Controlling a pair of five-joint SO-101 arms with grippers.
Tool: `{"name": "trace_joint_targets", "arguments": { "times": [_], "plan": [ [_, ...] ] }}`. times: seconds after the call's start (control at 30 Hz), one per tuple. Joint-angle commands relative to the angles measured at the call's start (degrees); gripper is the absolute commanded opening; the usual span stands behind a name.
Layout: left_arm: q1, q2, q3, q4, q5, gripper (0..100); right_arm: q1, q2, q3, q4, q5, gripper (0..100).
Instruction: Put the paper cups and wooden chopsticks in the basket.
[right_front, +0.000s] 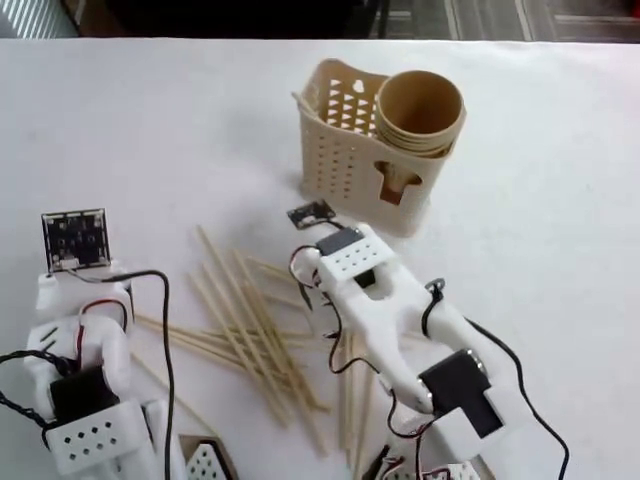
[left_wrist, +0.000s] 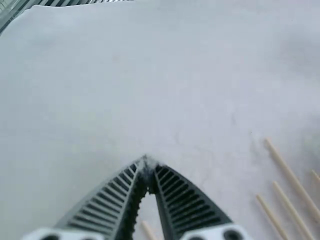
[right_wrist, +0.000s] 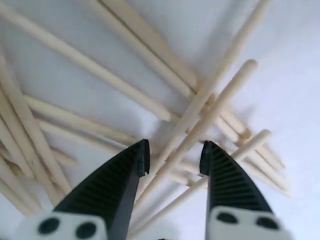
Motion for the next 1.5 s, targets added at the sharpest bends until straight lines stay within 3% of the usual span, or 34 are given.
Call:
{"name": "trace_joint_targets", "arguments": {
  "times": [0.0, 0.1, 0.63, 0.87, 1.07, 1.23, 1.47],
  "plan": [
    [-0.4, -0.9, -0.4, -1.1, 0.0, 2, 0.0, 2.0, -0.5, -0.7, -0.2, 11.8],
    [-0.4, -0.9, -0.4, -1.1, 0.0, 2, 0.0, 0.4, -2.2, -0.4, -0.1, 1.8],
    [-0.4, -0.9, -0.4, -1.2, 0.0, 2, 0.0, -19.3, -3.5, 6.6, 5.5, 1.8],
    [-0.4, -0.9, -0.4, -1.2, 0.0, 2, 1.7, -32.7, -16.9, 12.9, 6.4, 1.8],
    [-0.4, -0.9, -0.4, -1.2, 0.0, 2, 4.2, -34.0, -30.7, 12.7, 6.4, 1.7],
    [-0.4, -0.9, -0.4, -1.2, 0.0, 2, 5.0, -33.4, -42.3, 8.7, 6.0, 1.7],
    [-0.4, -0.9, -0.4, -1.3, 0.0, 2, 5.4, -32.7, -46.4, -8.0, 6.4, 1.7]
  ]
}}
